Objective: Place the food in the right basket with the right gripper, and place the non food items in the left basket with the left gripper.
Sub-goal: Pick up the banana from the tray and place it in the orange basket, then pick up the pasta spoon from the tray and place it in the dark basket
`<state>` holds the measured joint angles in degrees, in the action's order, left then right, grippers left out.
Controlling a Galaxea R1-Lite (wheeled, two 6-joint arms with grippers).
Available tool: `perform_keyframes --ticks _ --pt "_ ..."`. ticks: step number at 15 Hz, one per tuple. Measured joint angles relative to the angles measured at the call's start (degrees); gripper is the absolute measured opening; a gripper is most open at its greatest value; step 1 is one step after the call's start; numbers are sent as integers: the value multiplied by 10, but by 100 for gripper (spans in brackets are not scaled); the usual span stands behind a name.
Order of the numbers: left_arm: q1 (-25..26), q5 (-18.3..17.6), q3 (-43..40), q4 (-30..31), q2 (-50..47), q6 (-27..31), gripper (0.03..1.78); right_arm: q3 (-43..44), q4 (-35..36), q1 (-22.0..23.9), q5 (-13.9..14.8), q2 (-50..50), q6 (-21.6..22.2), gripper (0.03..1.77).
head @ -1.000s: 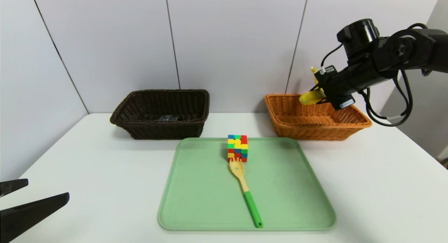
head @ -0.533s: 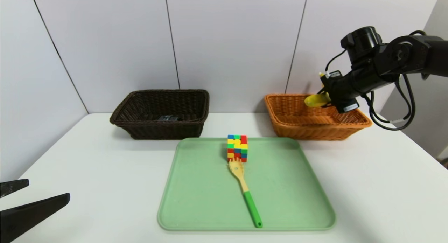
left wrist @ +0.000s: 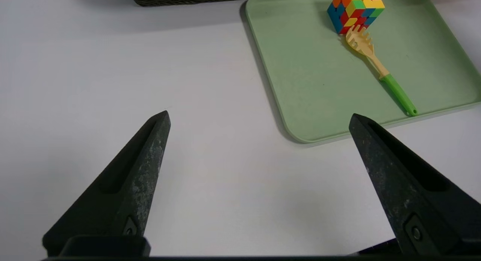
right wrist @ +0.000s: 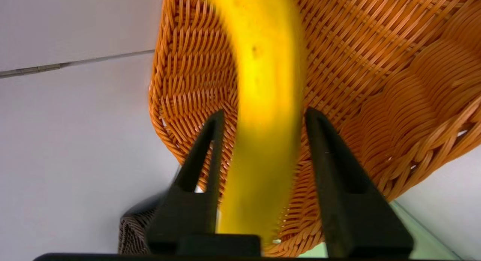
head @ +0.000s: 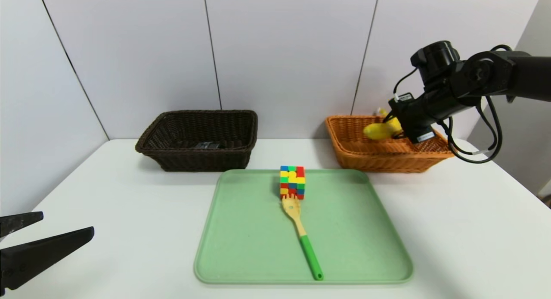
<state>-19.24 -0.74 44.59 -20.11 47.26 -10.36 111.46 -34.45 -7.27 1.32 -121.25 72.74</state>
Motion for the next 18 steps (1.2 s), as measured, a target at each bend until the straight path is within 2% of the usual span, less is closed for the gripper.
perform_keyframes --ticks 3,6,11,14,18 --pt "0 1 -1 9 5 0 169 1 3 0 0 -4 -1 108" --pt "0 1 -1 12 9 0 169 1 3 0 0 -5 -2 129" --pt "0 1 5 13 19 0 169 -1 -2 -10 7 4 -55 148" --pt "-1 4 13 40 30 -1 169 -8 -4 -24 8 39 -126 156" --pt "-3 1 1 125 55 26 169 -16 -12 -37 9 115 -294 162"
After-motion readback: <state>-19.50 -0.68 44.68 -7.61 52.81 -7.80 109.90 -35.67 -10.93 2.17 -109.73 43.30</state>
